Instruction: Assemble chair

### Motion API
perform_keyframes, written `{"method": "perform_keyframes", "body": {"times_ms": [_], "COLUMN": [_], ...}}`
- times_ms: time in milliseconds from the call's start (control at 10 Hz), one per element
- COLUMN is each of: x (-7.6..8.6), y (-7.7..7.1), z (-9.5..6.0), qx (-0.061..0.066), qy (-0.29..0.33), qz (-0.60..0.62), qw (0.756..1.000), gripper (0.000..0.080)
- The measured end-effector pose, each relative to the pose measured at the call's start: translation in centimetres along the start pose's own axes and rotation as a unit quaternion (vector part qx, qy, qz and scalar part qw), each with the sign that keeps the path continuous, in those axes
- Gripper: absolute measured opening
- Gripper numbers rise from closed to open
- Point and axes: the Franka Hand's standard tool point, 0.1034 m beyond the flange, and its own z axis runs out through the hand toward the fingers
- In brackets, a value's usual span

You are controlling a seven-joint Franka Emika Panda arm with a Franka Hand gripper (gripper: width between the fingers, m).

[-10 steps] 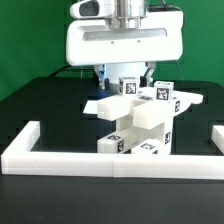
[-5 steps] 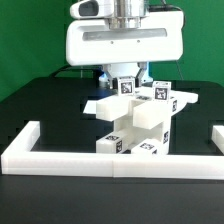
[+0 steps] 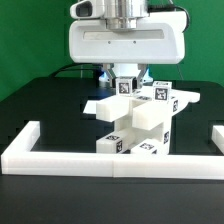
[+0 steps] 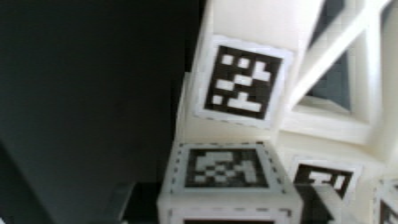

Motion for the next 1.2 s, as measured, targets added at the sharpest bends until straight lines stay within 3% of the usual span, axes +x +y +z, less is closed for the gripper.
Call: {"method": "perform_keyframes", "body": {"times_ms": [600,1200], "x": [-0.01,-0.10], "y": [-0.01,-0.24], "z": [0.04,0.11], "qx": [0.009,0.013], "qy": [-0.003,-0.008], "qz": [0.253,0.452], "qw": [0.967,0.892], "gripper": [0.0285,0.0285]}}
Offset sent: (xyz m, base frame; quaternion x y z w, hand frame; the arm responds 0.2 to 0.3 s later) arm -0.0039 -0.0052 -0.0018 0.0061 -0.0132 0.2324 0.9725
